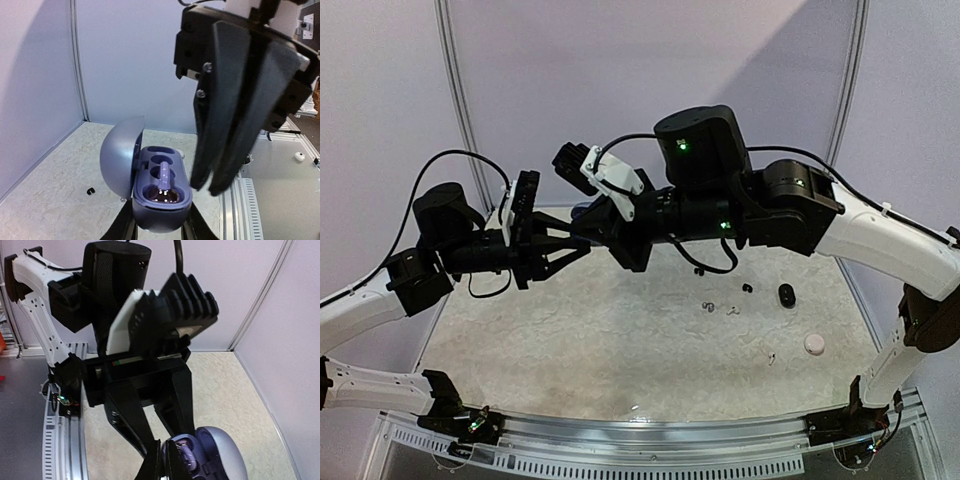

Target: Insert the wireless bluetooth earbuds into the charging case

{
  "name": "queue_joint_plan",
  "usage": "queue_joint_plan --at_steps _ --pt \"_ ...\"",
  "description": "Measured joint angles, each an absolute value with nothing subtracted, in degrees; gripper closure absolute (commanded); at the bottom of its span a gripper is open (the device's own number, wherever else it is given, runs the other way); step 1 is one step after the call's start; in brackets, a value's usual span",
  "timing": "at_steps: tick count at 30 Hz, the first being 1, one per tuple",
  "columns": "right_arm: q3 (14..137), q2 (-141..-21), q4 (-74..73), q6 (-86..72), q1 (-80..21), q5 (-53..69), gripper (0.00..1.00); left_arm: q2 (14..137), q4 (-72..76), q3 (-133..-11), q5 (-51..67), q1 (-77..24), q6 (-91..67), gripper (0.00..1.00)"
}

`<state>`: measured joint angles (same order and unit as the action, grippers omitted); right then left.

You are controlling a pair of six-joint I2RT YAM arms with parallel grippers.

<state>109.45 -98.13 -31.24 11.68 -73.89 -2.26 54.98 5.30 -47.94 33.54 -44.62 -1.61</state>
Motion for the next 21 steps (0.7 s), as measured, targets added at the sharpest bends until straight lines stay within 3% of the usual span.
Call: queue_joint_plan --at_steps 8,13,21 --pt "109.82 -96.62 -26.83 7.25 -73.87 4.25 0.82 54.06 5.43 -46.09 29.34 -43.97 -4.84 1.00" --pt "103.92 -88.75 -24.53 -0.60 -71.48 -0.93 0.75 52.93 5.63 -44.51 27.05 -43.38 -6.68 1.00" --pt "88.53 -76.75 -34.39 -27.94 -54.70 -18.15 0.45 51.20 6.63 -41.21 23.62 -42.11 -8.91 1.00"
